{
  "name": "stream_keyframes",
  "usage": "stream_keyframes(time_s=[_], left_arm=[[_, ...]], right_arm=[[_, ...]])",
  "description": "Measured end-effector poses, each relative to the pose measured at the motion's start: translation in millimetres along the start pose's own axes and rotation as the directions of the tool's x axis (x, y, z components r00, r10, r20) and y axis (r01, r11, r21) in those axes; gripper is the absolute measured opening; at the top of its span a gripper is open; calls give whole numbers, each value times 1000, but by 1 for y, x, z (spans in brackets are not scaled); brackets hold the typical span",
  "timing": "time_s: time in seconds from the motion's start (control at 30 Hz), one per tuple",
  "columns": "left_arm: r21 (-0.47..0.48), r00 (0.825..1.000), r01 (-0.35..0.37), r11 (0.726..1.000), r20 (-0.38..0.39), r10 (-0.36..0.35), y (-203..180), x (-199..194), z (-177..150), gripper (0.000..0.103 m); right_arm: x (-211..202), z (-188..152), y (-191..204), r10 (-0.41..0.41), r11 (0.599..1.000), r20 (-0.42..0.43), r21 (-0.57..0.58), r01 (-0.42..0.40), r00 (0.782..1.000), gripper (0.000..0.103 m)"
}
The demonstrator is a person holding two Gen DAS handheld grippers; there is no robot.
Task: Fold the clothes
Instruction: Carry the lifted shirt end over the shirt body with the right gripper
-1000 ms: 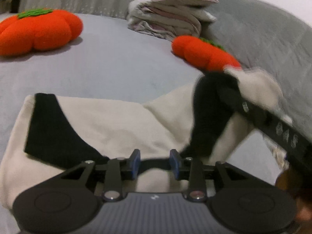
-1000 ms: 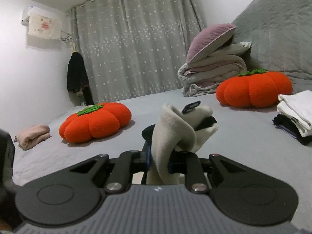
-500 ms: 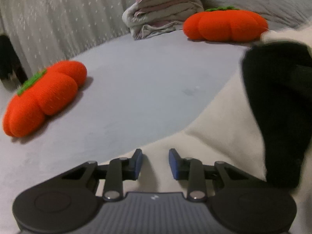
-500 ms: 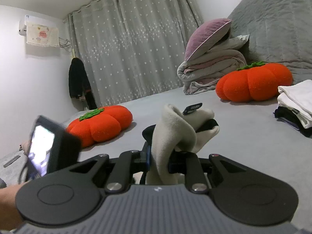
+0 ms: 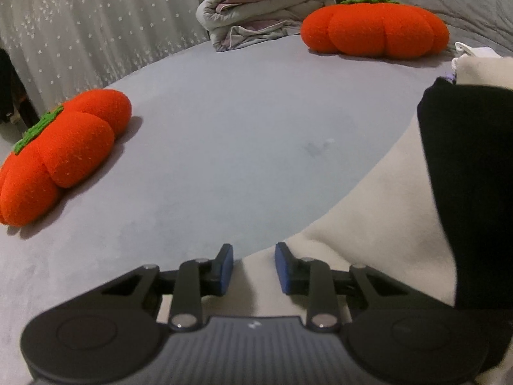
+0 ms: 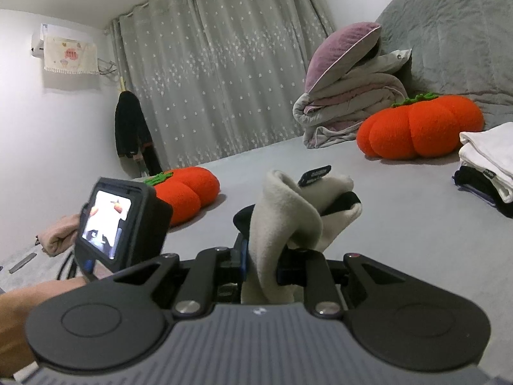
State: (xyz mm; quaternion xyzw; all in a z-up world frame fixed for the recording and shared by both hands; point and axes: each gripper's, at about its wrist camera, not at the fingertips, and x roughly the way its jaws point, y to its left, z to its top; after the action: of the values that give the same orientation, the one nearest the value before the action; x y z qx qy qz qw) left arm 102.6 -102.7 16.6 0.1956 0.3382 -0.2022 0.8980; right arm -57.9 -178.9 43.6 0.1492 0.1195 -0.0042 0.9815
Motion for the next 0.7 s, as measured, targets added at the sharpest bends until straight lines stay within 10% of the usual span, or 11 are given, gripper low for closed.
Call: stream_keyframes(time_s=[0.7], left_arm=[[-59, 995, 71, 996, 73, -67, -9, -71, -55, 26]], right_arm=[[-8, 5, 6, 12, 1000, 11, 25, -13, 1000, 20]])
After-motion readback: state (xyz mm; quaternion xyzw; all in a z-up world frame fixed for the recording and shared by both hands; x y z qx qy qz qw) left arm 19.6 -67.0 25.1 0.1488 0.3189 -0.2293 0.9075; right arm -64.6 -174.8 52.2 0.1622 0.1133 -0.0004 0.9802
